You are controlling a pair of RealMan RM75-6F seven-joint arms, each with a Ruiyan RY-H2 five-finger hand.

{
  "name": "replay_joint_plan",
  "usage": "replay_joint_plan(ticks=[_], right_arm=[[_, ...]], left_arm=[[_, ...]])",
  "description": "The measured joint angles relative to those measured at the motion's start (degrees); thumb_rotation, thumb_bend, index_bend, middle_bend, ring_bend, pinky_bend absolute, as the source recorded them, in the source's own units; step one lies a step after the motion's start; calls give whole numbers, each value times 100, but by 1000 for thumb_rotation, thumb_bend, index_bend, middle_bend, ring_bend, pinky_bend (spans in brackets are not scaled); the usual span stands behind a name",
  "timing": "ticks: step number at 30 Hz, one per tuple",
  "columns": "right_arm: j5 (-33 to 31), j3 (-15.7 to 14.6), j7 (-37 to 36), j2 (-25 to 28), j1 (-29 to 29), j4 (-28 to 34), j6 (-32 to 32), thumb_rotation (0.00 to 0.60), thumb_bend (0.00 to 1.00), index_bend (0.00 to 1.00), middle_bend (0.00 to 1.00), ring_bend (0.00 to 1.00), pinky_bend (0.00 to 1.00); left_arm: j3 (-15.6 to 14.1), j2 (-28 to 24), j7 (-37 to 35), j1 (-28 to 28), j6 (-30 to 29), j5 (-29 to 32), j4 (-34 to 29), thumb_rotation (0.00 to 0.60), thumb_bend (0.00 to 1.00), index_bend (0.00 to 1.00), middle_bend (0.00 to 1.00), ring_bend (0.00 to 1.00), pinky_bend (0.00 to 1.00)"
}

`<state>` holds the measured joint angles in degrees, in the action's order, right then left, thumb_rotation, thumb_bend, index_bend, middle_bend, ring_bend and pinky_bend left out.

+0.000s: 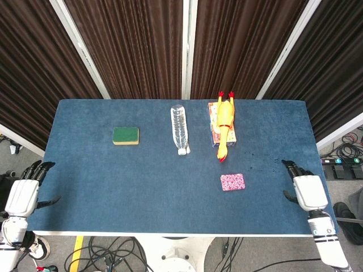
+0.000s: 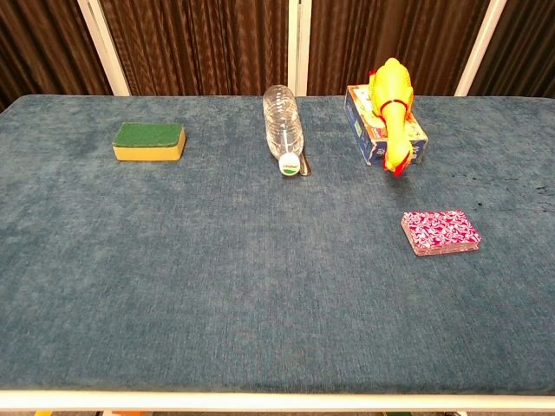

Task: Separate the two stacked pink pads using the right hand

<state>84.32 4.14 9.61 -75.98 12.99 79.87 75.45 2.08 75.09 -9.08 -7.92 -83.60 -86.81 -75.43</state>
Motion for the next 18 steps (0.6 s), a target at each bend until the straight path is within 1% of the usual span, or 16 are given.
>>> replay_joint_plan(ticks=[5, 7, 10, 14, 18], right_arm=[[9, -6, 614, -203, 237, 160, -303, 600, 101, 330, 272, 661, 790], [-25, -7, 872, -299, 347, 227, -483, 600, 101, 324, 281, 726, 858], [-158, -1, 1199, -396, 506, 366, -800, 600, 101, 293, 286, 796, 921], [-437, 16, 1652, -459, 684, 574, -1144, 600, 101, 275, 284, 839, 939], [-771, 53, 2065, -574, 899, 740, -1443, 600, 101, 270, 277, 843, 939]], left_arm=[[-4, -10, -58, 4, 27, 27, 45, 600, 28, 163, 155, 79, 177], [-3, -17, -109, 19, 25, 46, 74, 600, 28, 163, 155, 79, 177], [-4, -19, -200, 40, 20, 63, 133, 600, 28, 163, 155, 79, 177], [-10, -13, -298, 50, 22, 63, 207, 600, 28, 163, 155, 79, 177], [-6, 2, -370, 50, 27, 65, 271, 600, 28, 163, 155, 79, 177]])
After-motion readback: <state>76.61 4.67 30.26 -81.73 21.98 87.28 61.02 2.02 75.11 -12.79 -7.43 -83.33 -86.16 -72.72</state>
